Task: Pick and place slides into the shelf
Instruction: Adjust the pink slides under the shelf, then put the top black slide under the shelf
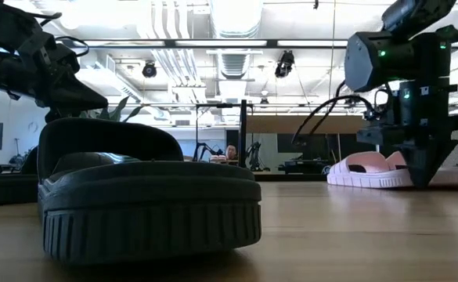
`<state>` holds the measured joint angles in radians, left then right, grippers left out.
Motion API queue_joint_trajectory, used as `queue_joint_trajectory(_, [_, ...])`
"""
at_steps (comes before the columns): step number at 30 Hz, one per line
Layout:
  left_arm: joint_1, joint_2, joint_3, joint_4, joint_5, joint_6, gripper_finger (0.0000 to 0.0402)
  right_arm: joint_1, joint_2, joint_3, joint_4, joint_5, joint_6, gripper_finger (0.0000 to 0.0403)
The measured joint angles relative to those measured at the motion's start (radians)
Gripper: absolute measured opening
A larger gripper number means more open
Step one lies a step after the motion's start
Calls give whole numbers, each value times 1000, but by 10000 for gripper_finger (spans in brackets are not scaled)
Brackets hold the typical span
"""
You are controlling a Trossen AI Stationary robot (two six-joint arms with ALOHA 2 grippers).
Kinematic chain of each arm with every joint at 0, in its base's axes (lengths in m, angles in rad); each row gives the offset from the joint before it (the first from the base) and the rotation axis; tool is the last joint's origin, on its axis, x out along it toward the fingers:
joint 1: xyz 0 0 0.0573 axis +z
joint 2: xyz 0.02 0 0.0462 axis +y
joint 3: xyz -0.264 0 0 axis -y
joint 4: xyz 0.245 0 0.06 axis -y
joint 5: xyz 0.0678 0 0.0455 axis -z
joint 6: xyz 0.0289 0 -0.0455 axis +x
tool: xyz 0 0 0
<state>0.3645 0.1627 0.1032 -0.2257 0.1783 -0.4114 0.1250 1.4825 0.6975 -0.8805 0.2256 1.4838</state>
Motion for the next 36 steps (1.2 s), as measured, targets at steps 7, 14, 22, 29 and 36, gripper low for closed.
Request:
queue_joint_trajectory(7, [0, 0, 0, 0, 0, 0, 15, 35, -25, 13, 166, -392, -237, 9])
queue_joint_trajectory(14, [0, 0, 0, 2, 0, 0, 15, 112, -30, 44, 640, -280, -464, 9])
queue_joint_trajectory(22, [0, 0, 0, 2, 0, 0, 15, 114, 7, 203, 663, -140, -699, 63])
queue_joint_trajectory(29, [0, 0, 0, 2, 0, 0, 15, 108, 15, 311, 441, -43, -683, 147])
queue_joint_trajectory(36, [0, -1, 0, 5, 0, 0, 15, 108, 16, 343, 352, -41, -590, 177])
